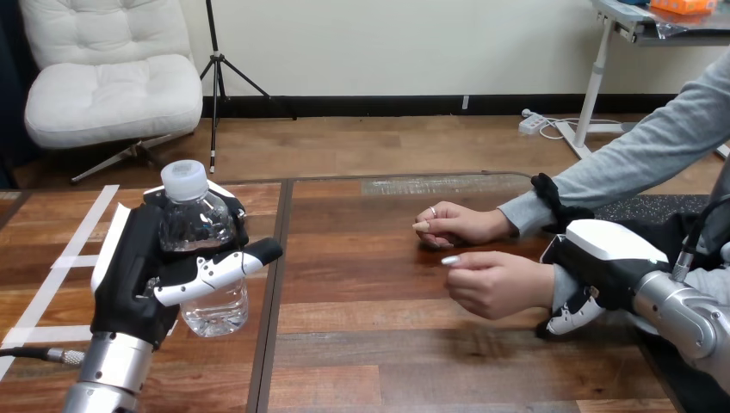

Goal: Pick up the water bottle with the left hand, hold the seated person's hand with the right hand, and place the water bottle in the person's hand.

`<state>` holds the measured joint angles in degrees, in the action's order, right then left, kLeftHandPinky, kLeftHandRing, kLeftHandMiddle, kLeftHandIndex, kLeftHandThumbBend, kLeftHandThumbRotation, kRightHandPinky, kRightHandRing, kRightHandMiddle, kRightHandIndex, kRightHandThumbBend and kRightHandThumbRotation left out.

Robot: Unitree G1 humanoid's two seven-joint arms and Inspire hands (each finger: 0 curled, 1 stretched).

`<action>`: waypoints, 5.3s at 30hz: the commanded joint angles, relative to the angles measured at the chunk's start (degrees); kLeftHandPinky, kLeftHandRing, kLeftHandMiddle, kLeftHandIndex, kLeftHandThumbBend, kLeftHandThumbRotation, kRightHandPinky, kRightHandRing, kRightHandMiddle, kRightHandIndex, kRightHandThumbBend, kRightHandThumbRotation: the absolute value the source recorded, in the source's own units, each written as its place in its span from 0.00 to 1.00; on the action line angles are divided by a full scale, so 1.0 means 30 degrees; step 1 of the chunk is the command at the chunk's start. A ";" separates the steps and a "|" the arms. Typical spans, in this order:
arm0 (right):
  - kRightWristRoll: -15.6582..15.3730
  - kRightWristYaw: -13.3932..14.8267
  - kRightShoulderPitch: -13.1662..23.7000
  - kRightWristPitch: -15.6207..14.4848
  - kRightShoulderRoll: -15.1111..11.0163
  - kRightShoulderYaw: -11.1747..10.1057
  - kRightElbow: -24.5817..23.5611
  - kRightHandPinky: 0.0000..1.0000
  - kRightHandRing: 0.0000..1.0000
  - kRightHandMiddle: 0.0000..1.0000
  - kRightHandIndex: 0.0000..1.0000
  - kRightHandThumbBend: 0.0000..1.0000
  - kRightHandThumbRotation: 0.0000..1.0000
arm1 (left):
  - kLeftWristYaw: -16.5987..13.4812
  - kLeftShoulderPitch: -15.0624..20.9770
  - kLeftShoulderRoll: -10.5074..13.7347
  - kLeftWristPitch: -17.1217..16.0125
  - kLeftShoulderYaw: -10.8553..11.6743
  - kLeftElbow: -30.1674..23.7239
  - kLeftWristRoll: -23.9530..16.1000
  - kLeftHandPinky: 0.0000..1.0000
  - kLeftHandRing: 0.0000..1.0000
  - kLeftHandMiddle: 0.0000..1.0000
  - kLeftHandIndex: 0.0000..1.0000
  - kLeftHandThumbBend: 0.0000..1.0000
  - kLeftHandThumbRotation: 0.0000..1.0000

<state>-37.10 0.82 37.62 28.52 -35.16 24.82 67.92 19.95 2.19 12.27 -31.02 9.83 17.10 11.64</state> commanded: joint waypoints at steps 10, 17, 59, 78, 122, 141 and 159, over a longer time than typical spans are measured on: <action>0.0279 0.0442 0.0439 0.0190 0.0494 -0.0155 0.0135 0.16 0.21 0.27 0.26 0.71 0.00 | -0.0125 0.0637 -0.0160 -0.0303 -0.0050 -0.1355 0.0217 0.19 0.24 0.30 0.34 0.66 0.00; 0.0367 0.0447 0.0399 0.0322 0.0478 -0.0200 0.0090 0.17 0.22 0.27 0.27 0.71 0.00 | -0.0180 0.0665 -0.0170 -0.0425 -0.0031 -0.1268 0.0129 0.19 0.24 0.30 0.34 0.66 0.00; 0.0565 0.0461 0.0429 0.0481 0.0378 -0.0349 -0.0148 0.20 0.24 0.29 0.29 0.72 0.00 | 0.0085 0.0715 -0.0186 -0.0395 -0.0101 -0.1224 0.0356 0.19 0.24 0.30 0.34 0.65 0.00; 0.0681 0.0665 0.0391 0.0704 0.0167 -0.0513 -0.0937 0.18 0.22 0.27 0.27 0.72 0.00 | 0.0153 0.0743 -0.0304 -0.0349 -0.0158 -0.1225 0.0282 0.19 0.24 0.30 0.34 0.67 0.00; 0.1303 0.0201 -0.0140 0.0975 -0.0257 -0.1281 -0.3774 0.17 0.21 0.26 0.28 0.72 0.00 | 0.0207 0.0989 -0.0606 -0.0375 -0.0291 -0.0985 0.0053 0.19 0.25 0.30 0.34 0.73 0.00; 0.1331 0.0044 -0.0288 0.1336 -0.0274 -0.1602 -0.4369 0.16 0.20 0.25 0.27 0.73 0.00 | 0.0114 0.1252 -0.0872 -0.0346 -0.0549 -0.0756 -0.0109 0.20 0.25 0.31 0.34 0.72 0.00; 0.1699 -0.0434 -0.0463 0.1166 -0.0076 -0.1762 -0.4984 0.14 0.18 0.23 0.24 0.71 0.00 | 0.0498 0.1857 -0.1426 0.0160 -0.1259 -0.0444 0.0291 0.20 0.26 0.31 0.34 0.74 0.00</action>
<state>-34.74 -0.83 34.42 30.95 -36.12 22.10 56.21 20.76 2.49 8.95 -30.68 7.25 17.12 11.11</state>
